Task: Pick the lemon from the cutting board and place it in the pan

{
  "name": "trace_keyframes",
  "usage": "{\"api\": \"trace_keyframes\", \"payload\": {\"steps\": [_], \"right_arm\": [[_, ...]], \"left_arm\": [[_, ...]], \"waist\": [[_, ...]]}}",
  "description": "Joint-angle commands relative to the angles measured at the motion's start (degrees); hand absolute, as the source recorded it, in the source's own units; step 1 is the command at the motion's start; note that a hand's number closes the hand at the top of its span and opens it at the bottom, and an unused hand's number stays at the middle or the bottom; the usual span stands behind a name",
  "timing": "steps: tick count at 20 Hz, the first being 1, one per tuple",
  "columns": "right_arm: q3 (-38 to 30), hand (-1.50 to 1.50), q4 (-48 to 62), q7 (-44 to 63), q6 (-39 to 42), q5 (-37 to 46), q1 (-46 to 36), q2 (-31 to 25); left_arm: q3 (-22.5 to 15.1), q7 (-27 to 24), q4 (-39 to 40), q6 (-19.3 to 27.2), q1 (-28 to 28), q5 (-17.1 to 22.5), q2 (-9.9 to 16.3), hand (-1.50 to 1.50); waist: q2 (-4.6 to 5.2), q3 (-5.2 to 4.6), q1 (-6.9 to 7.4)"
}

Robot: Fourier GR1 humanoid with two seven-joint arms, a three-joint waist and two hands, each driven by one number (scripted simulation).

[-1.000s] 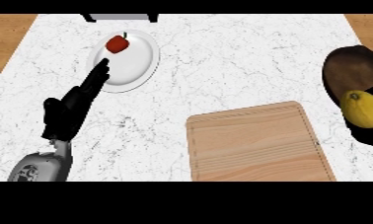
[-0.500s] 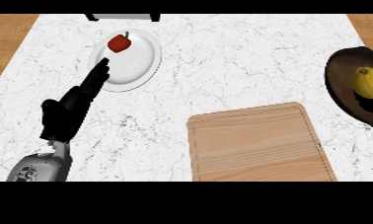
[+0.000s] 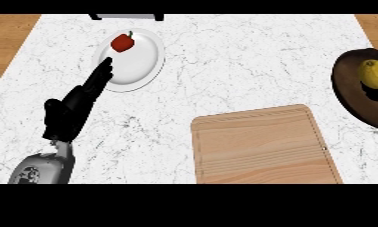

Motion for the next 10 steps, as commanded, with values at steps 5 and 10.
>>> {"api": "trace_keyframes", "payload": {"steps": [5,10], "right_arm": [[1.69,-1.50,17.27,10.02,5.27,4.76,-5.84,-5.57],[-0.19,-1.50,20.68,4.29,9.77,2.79,-8.47,-5.56]], "left_arm": [[-1.23,-0.29,-0.90,-1.53,0.42,0.71,-1.02,0.00],[-0.87,-2.53,3.16,0.31,-2.07,-1.38,-2.00,0.00]], "waist": [[0.77,0.06,2.32],[1.20,0.26,1.96]]}}
